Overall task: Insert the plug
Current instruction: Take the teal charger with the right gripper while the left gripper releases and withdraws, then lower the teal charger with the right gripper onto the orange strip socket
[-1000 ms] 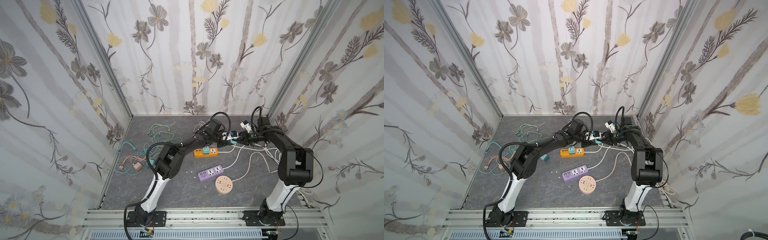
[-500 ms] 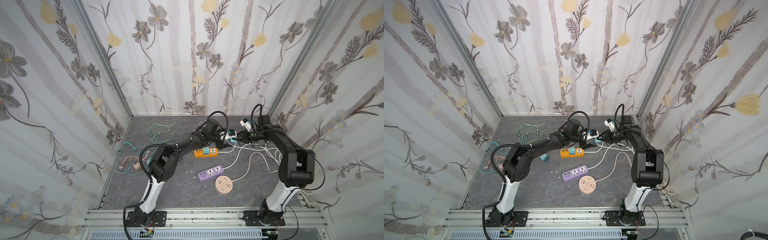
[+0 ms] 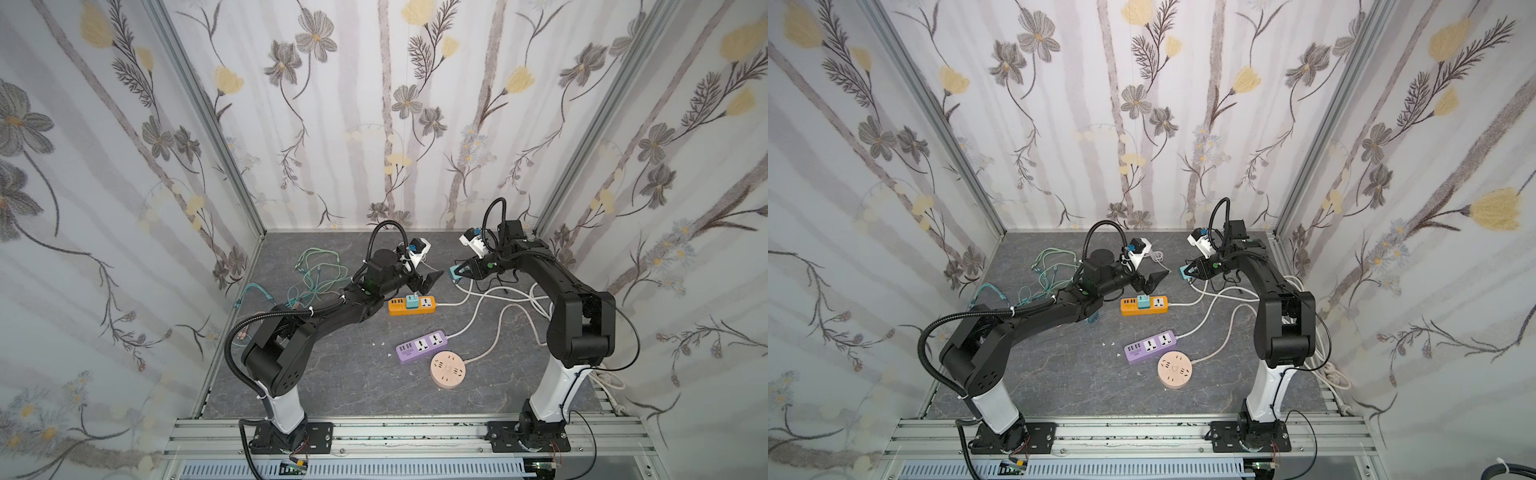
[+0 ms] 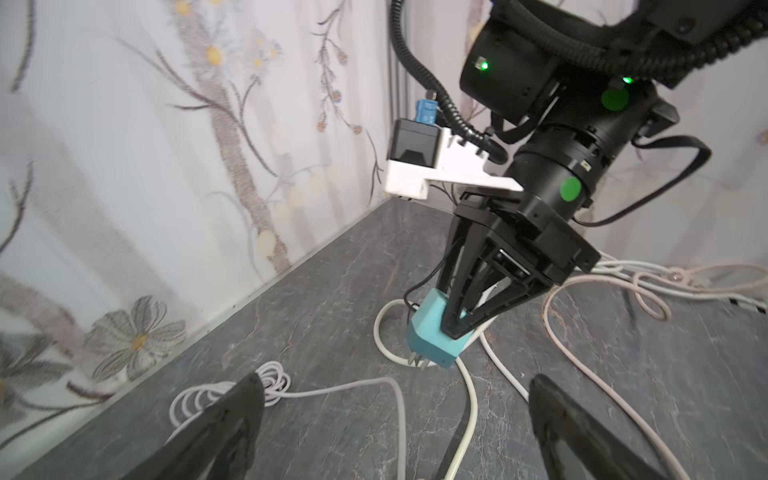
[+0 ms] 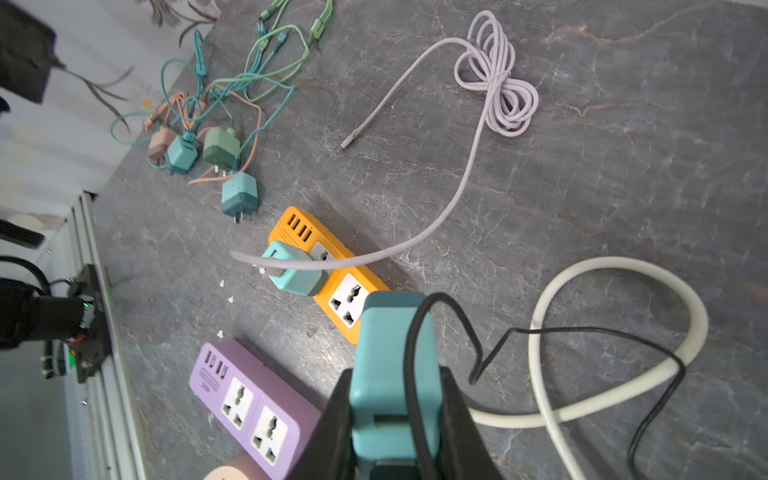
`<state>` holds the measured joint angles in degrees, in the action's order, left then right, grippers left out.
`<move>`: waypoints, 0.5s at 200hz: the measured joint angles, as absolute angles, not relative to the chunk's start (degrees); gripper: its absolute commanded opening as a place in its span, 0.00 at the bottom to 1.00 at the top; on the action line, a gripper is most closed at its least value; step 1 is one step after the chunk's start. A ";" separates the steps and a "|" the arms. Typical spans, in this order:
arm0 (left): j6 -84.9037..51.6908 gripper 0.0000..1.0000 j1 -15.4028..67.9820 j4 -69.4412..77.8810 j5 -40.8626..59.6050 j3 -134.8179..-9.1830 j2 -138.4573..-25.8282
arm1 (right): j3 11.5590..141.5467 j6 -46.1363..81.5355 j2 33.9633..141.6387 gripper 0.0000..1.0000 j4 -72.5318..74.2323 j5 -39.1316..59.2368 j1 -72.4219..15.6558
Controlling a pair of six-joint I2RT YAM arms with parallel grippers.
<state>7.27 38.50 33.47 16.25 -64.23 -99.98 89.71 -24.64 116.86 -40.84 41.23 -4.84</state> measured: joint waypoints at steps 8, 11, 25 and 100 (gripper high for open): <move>5.50 1.00 38.39 34.17 13.50 -62.83 -98.70 | 91.18 -27.68 117.67 0.00 -42.30 40.40 -5.48; 5.04 1.00 38.35 34.46 12.51 -62.30 -98.21 | 91.66 -28.80 117.93 0.00 -42.89 40.05 -5.69; 3.60 1.00 38.26 35.46 7.94 -59.53 -95.64 | 93.41 -34.68 119.24 0.00 -45.89 38.26 -6.94; 2.20 1.00 36.60 28.08 -10.79 -56.62 -87.13 | 97.19 -52.80 123.44 0.01 -56.80 30.94 -13.52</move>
<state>2.20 36.60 28.08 -10.79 -56.62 -87.13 97.19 -52.80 123.44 -56.80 30.94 -13.52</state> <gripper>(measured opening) 0.997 0.248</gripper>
